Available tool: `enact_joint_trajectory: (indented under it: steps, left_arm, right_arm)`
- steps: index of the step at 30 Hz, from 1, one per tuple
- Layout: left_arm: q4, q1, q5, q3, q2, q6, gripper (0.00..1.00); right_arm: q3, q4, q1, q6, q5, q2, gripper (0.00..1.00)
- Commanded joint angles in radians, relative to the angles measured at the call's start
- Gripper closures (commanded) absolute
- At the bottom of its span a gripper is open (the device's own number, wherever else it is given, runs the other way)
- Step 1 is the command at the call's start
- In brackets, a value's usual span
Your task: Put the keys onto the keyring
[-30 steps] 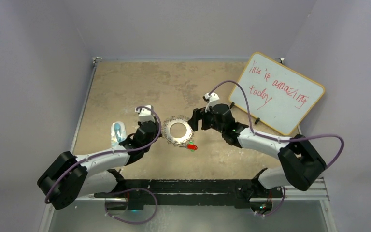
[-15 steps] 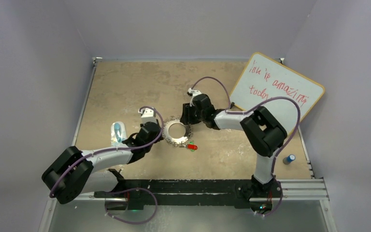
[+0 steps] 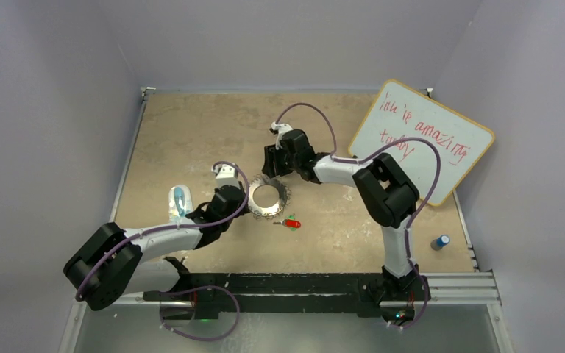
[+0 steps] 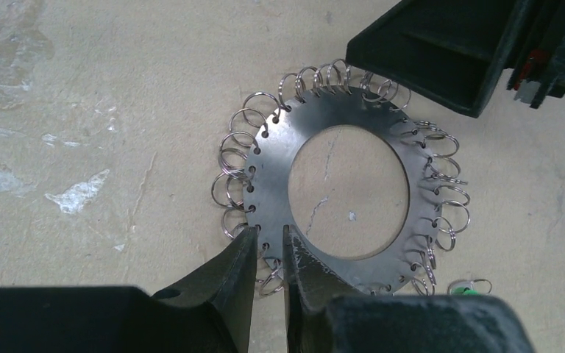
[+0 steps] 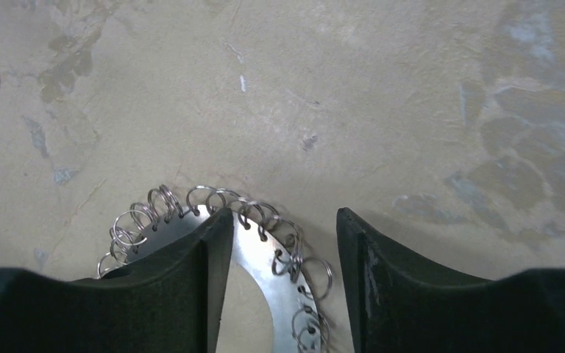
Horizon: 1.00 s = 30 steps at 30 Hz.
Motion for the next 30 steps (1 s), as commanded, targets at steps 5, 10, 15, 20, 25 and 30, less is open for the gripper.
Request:
enact_joint_trajectory:
  steps: [5, 10, 15, 20, 25, 30]
  left_arm:
    - [0.084, 0.004, 0.056, -0.001, -0.028, 0.029, 0.81]
    - [0.123, 0.005, 0.076, -0.013, -0.053, 0.058, 0.75]
    - [0.155, 0.006, 0.092, -0.021, -0.074, 0.080, 0.63]
    - [0.166, 0.006, 0.105, -0.022, -0.081, 0.087, 0.48]
    - [0.165, 0.006, 0.117, -0.019, -0.077, 0.087, 0.38]
    - [0.148, 0.006, 0.122, -0.012, -0.071, 0.084, 0.32]
  right_arm:
    - [-0.115, -0.128, -0.002, -0.043, 0.092, -0.178, 0.38]
    - [-0.210, -0.125, -0.002, -0.007, 0.013, -0.195, 0.53]
    - [-0.210, -0.086, -0.002, 0.006, -0.076, -0.153, 0.71]
    - [-0.116, -0.079, -0.001, 0.003, -0.081, -0.078, 0.95]
    - [0.017, -0.121, -0.002, -0.045, -0.034, -0.010, 0.95]
    - [-0.011, -0.134, -0.002, -0.081, 0.026, -0.075, 0.73]
